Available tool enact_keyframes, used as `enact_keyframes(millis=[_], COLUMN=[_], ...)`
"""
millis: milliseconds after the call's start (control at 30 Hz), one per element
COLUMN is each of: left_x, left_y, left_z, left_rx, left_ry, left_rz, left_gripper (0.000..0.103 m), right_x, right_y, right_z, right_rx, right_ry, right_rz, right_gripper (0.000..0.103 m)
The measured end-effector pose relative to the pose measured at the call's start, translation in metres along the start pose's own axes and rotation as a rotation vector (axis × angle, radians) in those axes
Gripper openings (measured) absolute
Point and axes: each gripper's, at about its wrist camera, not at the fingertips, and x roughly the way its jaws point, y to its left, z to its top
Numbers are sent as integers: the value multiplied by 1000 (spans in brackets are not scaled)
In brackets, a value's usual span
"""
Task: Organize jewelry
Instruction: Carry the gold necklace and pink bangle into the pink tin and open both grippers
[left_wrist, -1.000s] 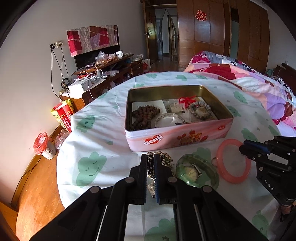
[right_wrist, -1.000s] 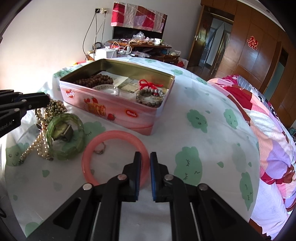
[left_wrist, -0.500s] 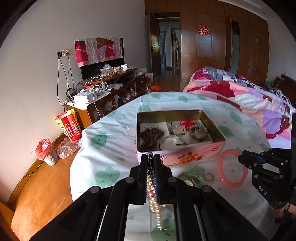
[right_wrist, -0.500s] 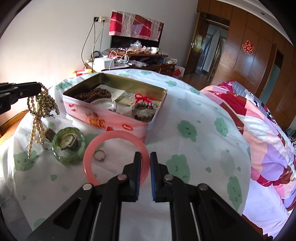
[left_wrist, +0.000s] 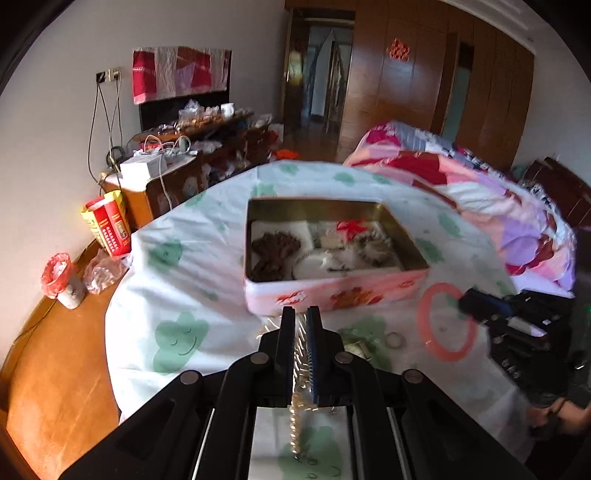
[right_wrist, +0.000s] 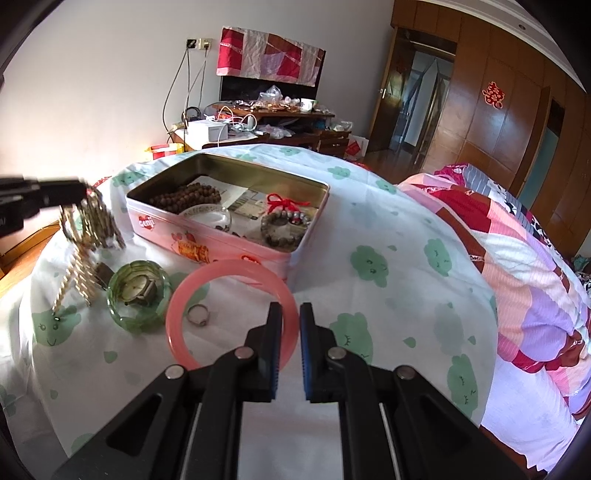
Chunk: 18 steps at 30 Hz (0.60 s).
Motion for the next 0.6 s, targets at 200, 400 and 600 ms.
enact_keyframes(millis=[200, 400, 600], left_x=[17, 32, 41], left_y=[10, 17, 1], left_z=[-12, -14, -11], left_rx=[-2, -26, 42], left_ry=[50, 87, 71], left_rz=[38, 53, 93], left_gripper=[5, 14, 56], right_x=[1, 4, 9], right_y=[-1, 2, 5], right_z=[-1, -2, -6], right_rx=[4, -1, -6], right_ry=[4, 12, 27], right_rz=[8, 15, 28], right_gripper=[10, 10, 10])
